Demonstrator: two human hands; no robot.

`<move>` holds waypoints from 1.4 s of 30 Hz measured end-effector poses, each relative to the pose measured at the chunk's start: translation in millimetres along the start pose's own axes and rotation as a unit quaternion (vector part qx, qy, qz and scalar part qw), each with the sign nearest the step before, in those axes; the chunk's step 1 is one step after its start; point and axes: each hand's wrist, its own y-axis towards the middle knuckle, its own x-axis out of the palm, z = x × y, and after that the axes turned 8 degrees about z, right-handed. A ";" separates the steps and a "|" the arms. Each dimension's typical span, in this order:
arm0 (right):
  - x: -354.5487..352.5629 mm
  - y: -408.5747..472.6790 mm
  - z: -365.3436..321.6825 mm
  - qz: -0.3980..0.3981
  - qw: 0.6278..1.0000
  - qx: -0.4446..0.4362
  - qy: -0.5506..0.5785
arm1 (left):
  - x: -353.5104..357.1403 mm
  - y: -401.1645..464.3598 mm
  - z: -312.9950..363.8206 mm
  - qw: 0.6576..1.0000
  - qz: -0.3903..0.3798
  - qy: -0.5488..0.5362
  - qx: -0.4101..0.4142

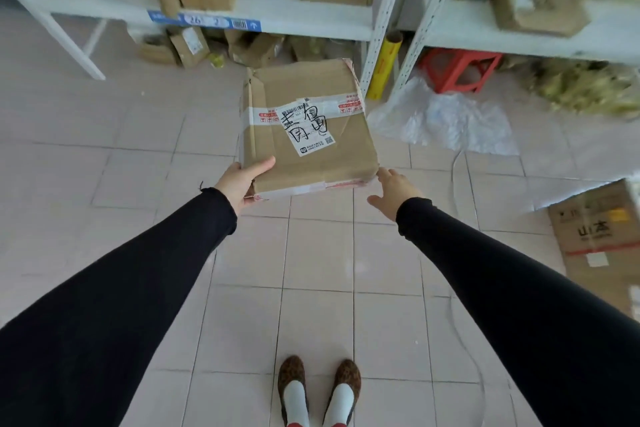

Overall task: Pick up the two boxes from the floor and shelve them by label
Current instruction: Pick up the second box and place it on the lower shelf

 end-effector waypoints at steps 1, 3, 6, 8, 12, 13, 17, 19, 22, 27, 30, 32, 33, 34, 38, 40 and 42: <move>-34.3 -2.9 -15.7 0.018 1.000 -0.008 -0.007 | -7.6 -19.2 32.6 1.000 -0.006 -0.006 0.020; -97.7 -9.3 -45.0 0.056 0.998 -0.026 -0.023 | -20.8 -56.8 92.7 0.998 -0.010 -0.018 0.063; -180.6 -18.2 -83.5 0.115 0.992 -0.053 -0.024 | -41.0 -97.9 168.2 0.993 -0.007 -0.034 0.112; -227.2 -21.4 -105.8 0.146 0.986 -0.076 -0.023 | -51.4 -117.3 210.2 0.990 -0.007 -0.045 0.132; -304.0 -21.7 -141.2 0.199 0.973 -0.108 -0.036 | -60.1 -152.3 278.4 0.981 -0.020 -0.087 0.174; -321.1 -21.0 -147.6 0.210 0.970 -0.113 -0.041 | -60.4 -156.3 293.5 0.979 -0.019 -0.095 0.181; -379.5 -6.7 -168.4 0.244 0.956 -0.143 -0.078 | -58.2 -162.9 352.3 0.970 -0.015 -0.116 0.215; -401.6 9.3 -174.4 0.257 0.952 -0.151 -0.066 | -54.7 -159.9 379.0 0.967 -0.014 -0.106 0.231; -425.0 36.8 -180.1 0.274 0.948 -0.157 -0.044 | -49.3 -146.8 412.1 0.965 -0.010 -0.082 0.250; -441.7 88.4 -193.9 0.279 0.946 -0.163 -0.036 | -44.9 -112.5 452.5 0.968 -0.014 -0.091 0.233; -447.1 126.5 -203.7 0.271 0.949 -0.155 -0.040 | -45.7 -84.4 478.0 0.969 -0.020 -0.088 0.229; -451.1 151.6 -210.7 0.269 0.950 -0.151 -0.047 | -47.8 -63.2 496.2 0.969 -0.021 -0.082 0.230; -452.7 163.5 -214.6 0.269 0.950 -0.149 -0.048 | -48.7 -51.9 505.4 0.970 -0.024 -0.075 0.229; -453.9 175.1 -218.9 0.269 0.951 -0.145 -0.049 | -49.8 -41.0 514.7 0.971 -0.026 -0.066 0.229; -463.5 217.8 -233.4 0.270 0.954 -0.123 -0.043 | -50.8 3.5 554.8 0.971 -0.027 -0.039 0.234; -469.3 237.1 -235.6 0.268 0.956 -0.114 -0.040 | -46.7 23.5 574.4 0.970 -0.038 -0.033 0.237; -475.3 256.8 -233.4 0.270 0.957 -0.099 -0.039 | -36.7 40.9 592.1 0.970 -0.045 -0.024 0.237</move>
